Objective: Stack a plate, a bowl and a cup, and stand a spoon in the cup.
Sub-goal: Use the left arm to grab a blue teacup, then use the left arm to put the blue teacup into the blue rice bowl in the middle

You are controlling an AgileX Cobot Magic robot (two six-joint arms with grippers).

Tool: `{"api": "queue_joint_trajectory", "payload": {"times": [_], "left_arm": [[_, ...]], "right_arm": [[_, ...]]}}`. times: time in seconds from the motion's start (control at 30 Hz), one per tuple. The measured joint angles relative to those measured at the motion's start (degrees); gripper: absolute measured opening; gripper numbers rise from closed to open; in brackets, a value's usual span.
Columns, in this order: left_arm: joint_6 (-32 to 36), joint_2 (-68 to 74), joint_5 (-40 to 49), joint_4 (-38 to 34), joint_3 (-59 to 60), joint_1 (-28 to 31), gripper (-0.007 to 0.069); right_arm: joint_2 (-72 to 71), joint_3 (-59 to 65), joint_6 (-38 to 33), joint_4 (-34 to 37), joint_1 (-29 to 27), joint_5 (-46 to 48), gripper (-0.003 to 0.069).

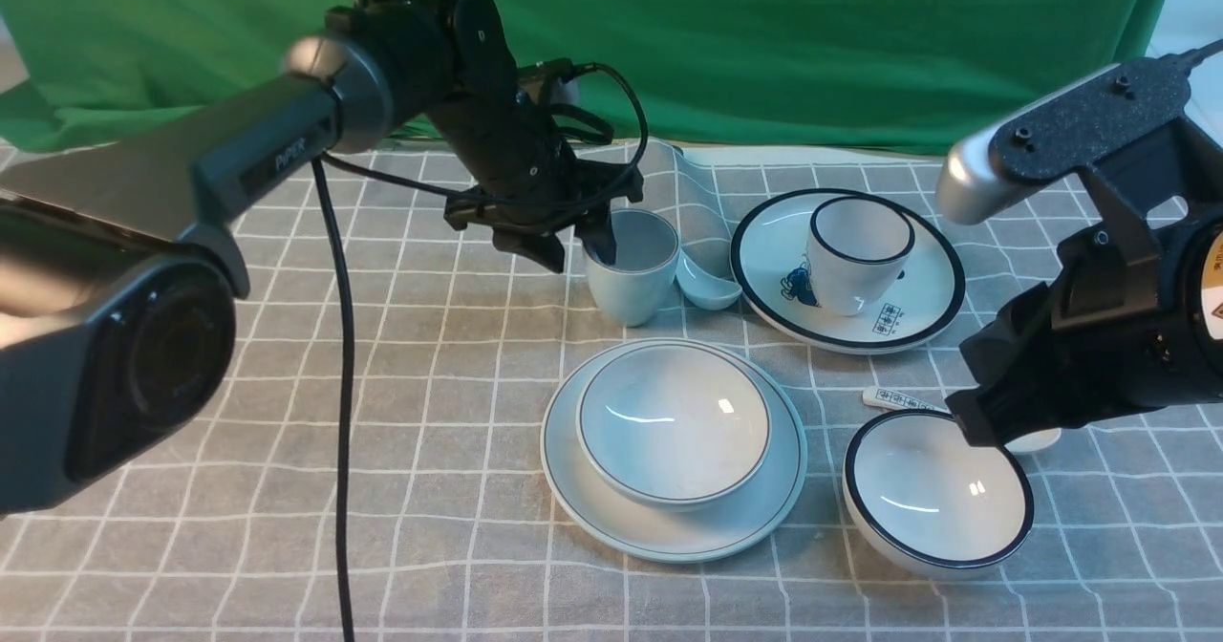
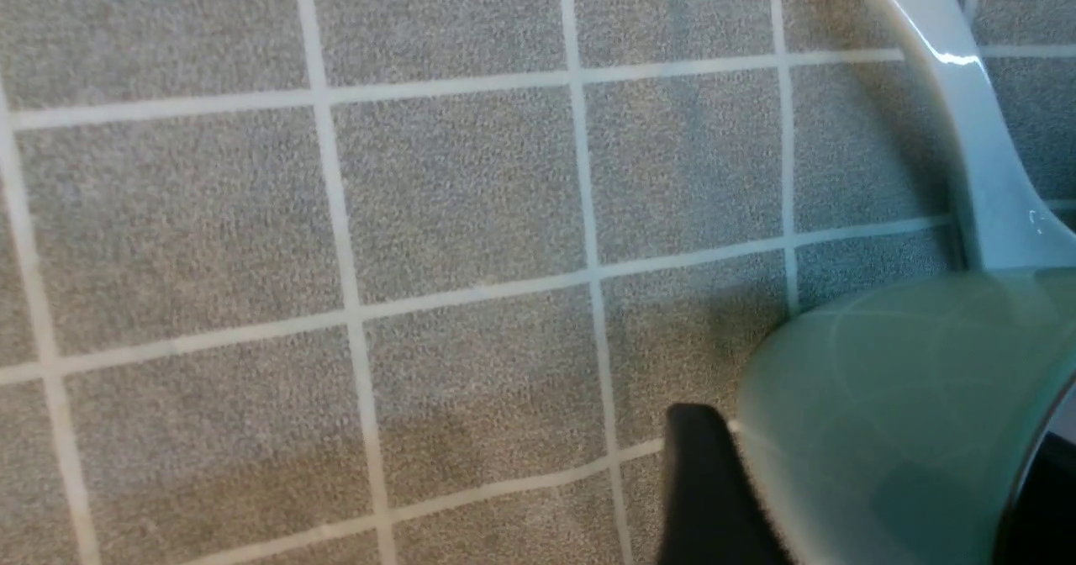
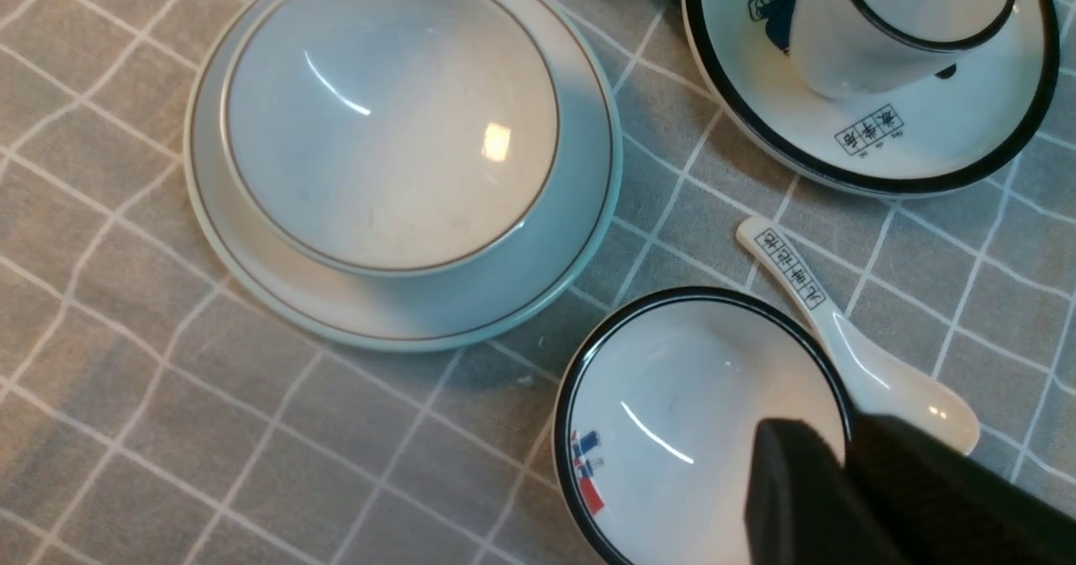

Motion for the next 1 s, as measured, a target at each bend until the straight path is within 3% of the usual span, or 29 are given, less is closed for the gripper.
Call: {"api": "queue_joint_trajectory", "payload": {"times": [0.13, 0.23, 0.43, 0.67, 0.83, 1.0], "left_arm": [[0.7, 0.0, 0.0, 0.0, 0.0, -0.1, 0.0097], [1.4, 0.0, 0.1, 0.4, 0.0, -0.1, 0.0035], [1.4, -2.3, 1.1, 0.8, 0.0, 0.3, 0.0032], [4.5, -10.6, 11.0, 2.1, -3.0, 0.4, 0.0032], [4.8, -14.1, 12.9, 3.4, -3.1, -0.5, 0.0032], [4.7, -18.0, 12.7, 4.1, 5.7, -4.6, 0.0032]], "right_arm": [[0.0, 0.0, 0.0, 0.0, 0.0, 0.0, 0.0136], [0.0, 0.0, 0.0, 0.0, 0.0, 0.0, 0.014], [0.0, 0.0, 0.0, 0.0, 0.0, 0.0, 0.014], [0.0, 0.0, 0.0, -0.1, 0.0, 0.0, 0.0142], [0.0, 0.0, 0.2, -2.3, 0.0, 0.0, 0.0142], [-0.6, 0.0, 1.3, -2.8, -0.8, 0.6, 0.0142]]}}
